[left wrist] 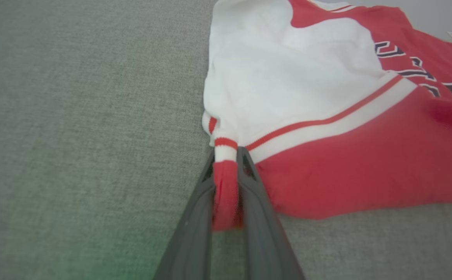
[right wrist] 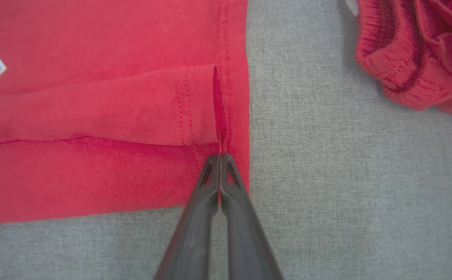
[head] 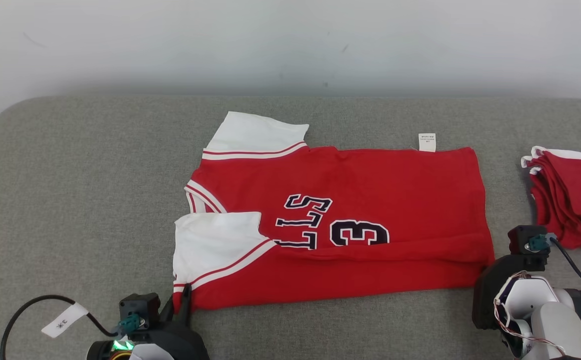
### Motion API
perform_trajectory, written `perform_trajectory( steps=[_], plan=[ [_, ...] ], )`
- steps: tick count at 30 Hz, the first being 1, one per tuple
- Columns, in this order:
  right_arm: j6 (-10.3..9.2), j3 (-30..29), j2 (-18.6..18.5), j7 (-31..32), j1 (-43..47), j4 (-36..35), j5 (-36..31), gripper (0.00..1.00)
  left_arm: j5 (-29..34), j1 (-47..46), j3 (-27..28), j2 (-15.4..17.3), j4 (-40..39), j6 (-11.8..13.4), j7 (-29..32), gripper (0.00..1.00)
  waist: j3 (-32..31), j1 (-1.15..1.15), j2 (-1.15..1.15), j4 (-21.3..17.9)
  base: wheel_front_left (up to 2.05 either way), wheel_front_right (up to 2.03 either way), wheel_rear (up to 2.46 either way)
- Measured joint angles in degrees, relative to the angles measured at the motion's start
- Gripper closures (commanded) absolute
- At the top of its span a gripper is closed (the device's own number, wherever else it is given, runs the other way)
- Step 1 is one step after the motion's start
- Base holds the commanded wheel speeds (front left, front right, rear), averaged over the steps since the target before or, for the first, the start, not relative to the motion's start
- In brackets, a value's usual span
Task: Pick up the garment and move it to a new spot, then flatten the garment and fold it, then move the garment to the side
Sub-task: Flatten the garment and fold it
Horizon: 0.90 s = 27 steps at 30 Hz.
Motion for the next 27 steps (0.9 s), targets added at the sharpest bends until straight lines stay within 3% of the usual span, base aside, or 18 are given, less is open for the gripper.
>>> perform_trajectory(
  steps=[15,27],
  plan=[
    [0.00,-0.71,0.34,-1.20,5.39,-5.44,2.76,1.00,-1.14,1.53,-0.01,0.46,1.41,-1.63,0.40,1.00,-3.54,0.00,0.00,-0.14,0.00,0.00,0.00],
    [0.01,-2.31,2.50,4.82,19.33,-20.57,5.56,1.00,-3.12,6.86,-0.71,2.96,-1.23,-3.47,2.37,1.00,-7.71,0.00,0.00,-0.88,0.00,0.00,0.00]
  ],
)
